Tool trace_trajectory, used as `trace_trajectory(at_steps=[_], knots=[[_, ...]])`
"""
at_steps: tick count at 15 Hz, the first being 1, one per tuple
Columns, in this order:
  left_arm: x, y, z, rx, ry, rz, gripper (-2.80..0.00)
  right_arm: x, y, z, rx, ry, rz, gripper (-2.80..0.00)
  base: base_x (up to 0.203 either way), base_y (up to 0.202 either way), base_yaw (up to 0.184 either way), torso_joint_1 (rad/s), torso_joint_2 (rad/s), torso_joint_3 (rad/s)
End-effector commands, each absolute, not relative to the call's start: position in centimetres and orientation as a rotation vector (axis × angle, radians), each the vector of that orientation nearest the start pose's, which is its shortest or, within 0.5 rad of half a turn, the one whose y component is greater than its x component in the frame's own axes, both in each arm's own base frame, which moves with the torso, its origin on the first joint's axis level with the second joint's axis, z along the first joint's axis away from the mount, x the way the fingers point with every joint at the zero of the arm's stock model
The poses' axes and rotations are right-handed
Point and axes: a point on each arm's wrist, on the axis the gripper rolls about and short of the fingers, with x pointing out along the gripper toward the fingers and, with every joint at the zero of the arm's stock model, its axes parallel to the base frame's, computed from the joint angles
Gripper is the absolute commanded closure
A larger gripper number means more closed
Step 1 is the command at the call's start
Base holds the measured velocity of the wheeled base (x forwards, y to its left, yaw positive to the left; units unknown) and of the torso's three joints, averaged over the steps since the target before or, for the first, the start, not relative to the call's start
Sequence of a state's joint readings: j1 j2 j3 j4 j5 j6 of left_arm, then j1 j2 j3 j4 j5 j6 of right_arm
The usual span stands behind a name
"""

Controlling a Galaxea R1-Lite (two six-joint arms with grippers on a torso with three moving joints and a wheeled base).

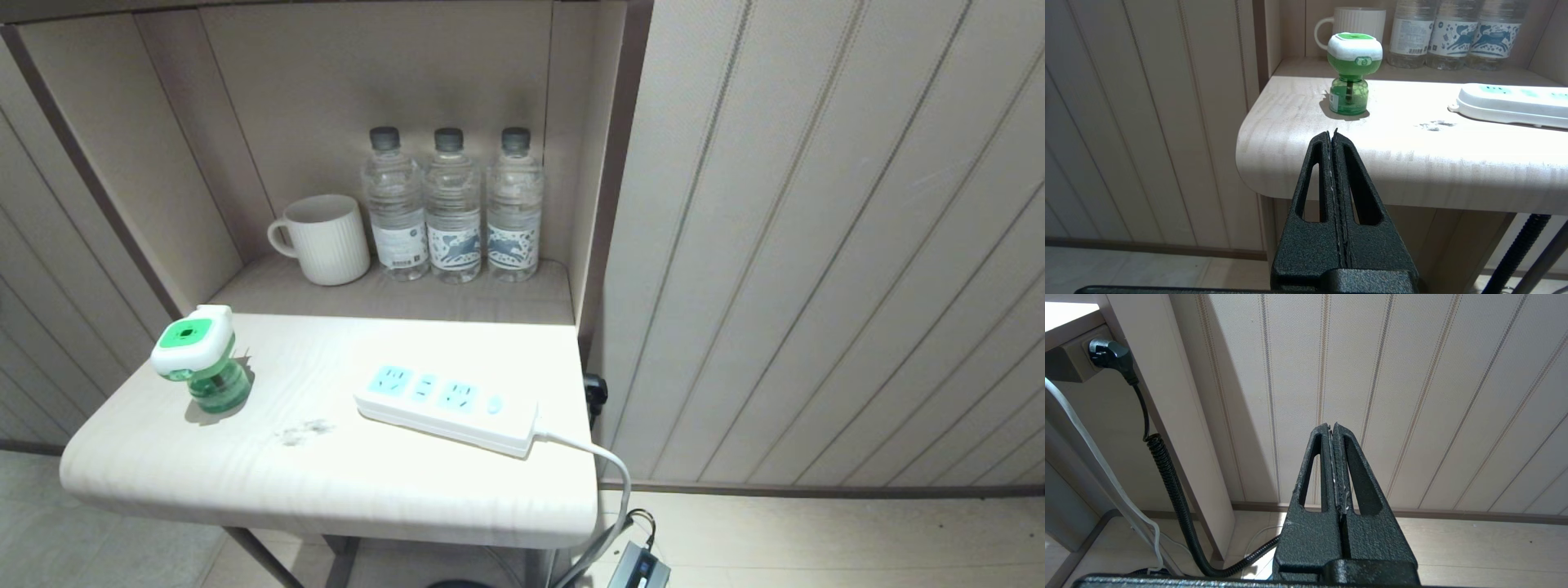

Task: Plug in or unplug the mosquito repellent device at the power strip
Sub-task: Pick up the mosquito repellent liquid

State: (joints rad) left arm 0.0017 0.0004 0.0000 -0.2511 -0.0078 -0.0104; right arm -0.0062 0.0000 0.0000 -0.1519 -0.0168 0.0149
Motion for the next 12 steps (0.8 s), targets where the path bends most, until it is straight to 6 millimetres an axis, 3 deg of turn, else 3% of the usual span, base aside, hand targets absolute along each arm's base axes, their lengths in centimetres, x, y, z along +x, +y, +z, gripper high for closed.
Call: trace_trajectory(at_steps=[1, 7, 9, 12], knots=[[-2.6, 0.0, 10.1, -0.010, -0.253, -0.007, 0.00, -2.4, 0.0, 9.1, 0.016, -0.152, -0.022, 0.00, 0.000, 0.000, 0.000, 0.000, 0.00, 0.000], [-2.4, 0.0, 10.1, 0.045, -0.226, 0.018, 0.00, -2.4, 0.0, 9.1, 0.016, -0.152, -0.022, 0.00, 0.000, 0.000, 0.000, 0.000, 0.00, 0.000], [-2.4, 0.0, 12.6, 0.054, -0.226, 0.027, 0.00, -2.4, 0.0, 9.1, 0.016, -0.153, -0.020, 0.00, 0.000, 0.000, 0.000, 0.000, 0.00, 0.000], [0.6, 0.0, 15.4, 0.060, -0.087, 0.006, 0.00, -2.4, 0.0, 9.1, 0.016, -0.153, -0.021, 0.00, 0.000, 0.000, 0.000, 0.000, 0.00, 0.000]])
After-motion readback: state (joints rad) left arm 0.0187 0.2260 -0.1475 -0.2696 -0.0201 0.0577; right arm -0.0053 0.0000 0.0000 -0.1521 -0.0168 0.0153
